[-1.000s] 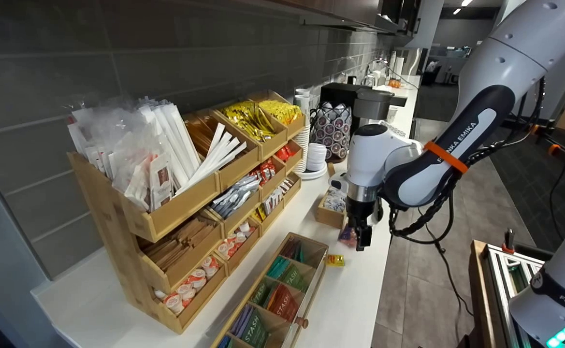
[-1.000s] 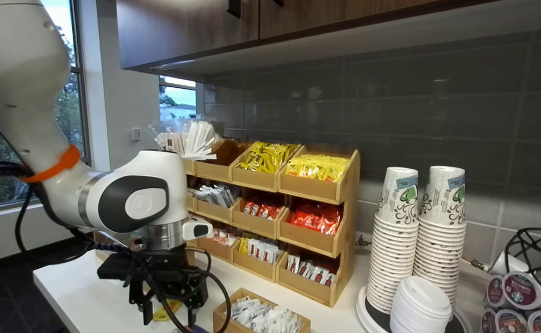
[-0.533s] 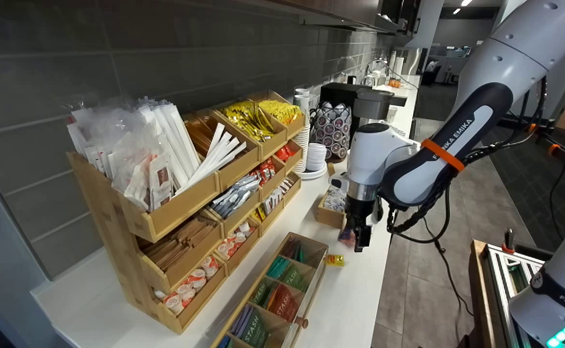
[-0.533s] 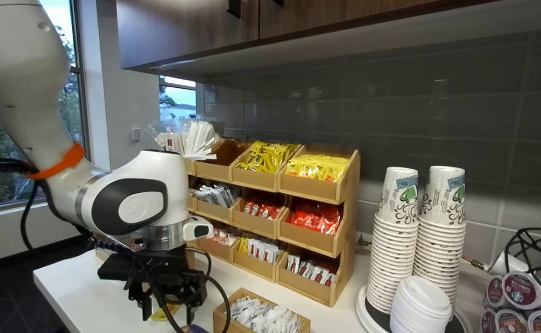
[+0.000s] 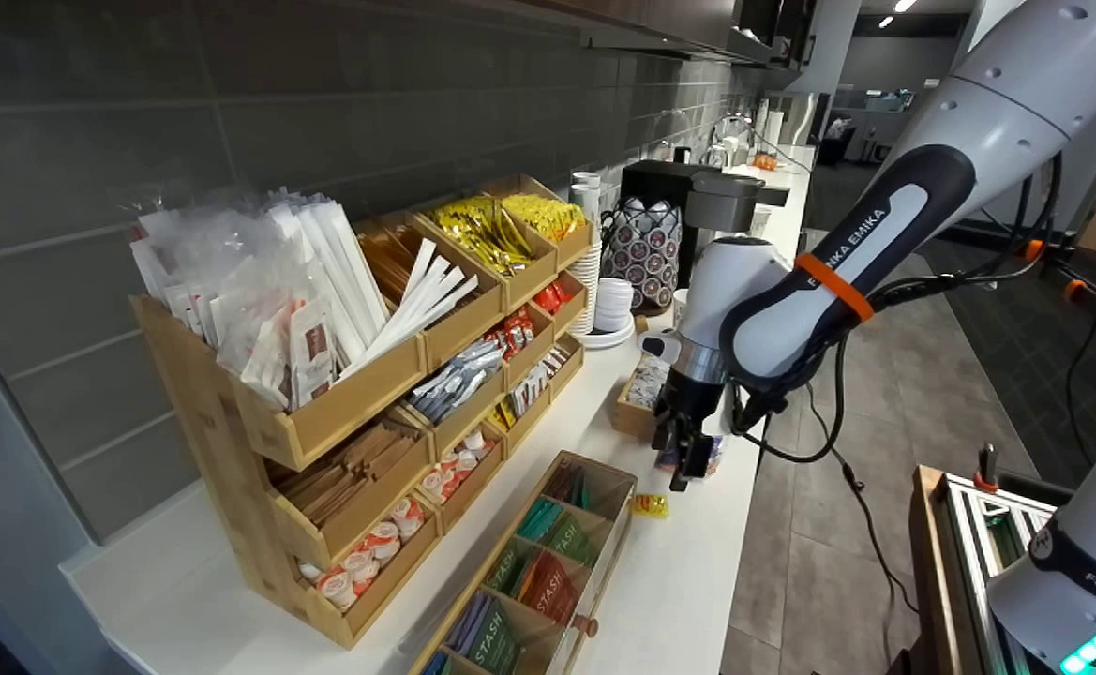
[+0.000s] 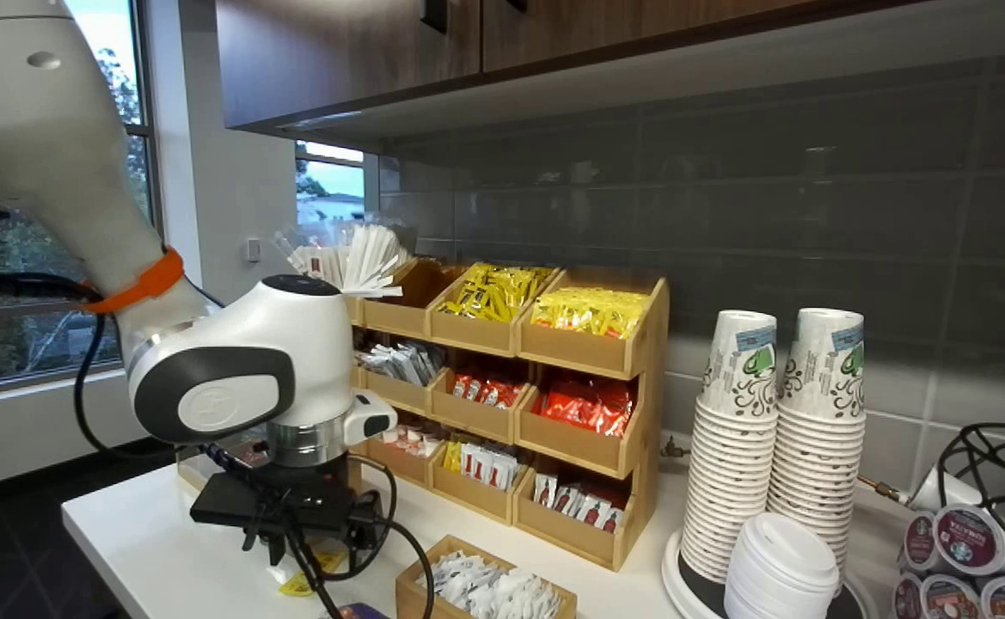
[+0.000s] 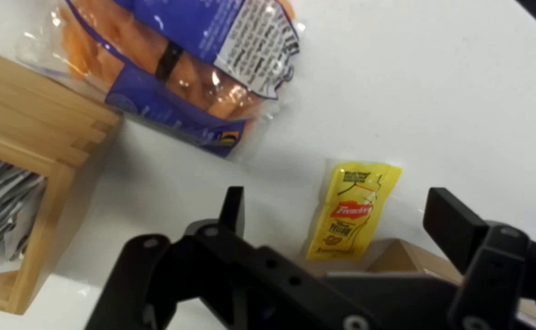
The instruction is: Put the yellow sachet on the top rack
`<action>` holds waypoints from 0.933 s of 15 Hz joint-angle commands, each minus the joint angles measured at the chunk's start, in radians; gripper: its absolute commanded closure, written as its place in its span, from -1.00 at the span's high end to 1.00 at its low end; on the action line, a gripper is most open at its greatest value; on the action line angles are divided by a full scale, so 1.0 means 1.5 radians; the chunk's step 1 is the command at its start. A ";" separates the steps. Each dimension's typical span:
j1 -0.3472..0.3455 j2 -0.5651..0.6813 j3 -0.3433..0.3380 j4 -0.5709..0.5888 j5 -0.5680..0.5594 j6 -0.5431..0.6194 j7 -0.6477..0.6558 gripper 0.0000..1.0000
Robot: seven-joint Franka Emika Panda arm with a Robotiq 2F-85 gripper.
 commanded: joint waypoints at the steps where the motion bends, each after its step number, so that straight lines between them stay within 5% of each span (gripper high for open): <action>1: -0.016 -0.005 0.038 -0.019 0.088 0.041 -0.092 1.00; 14: -0.023 0.031 0.083 -0.037 0.201 0.154 -0.246 1.00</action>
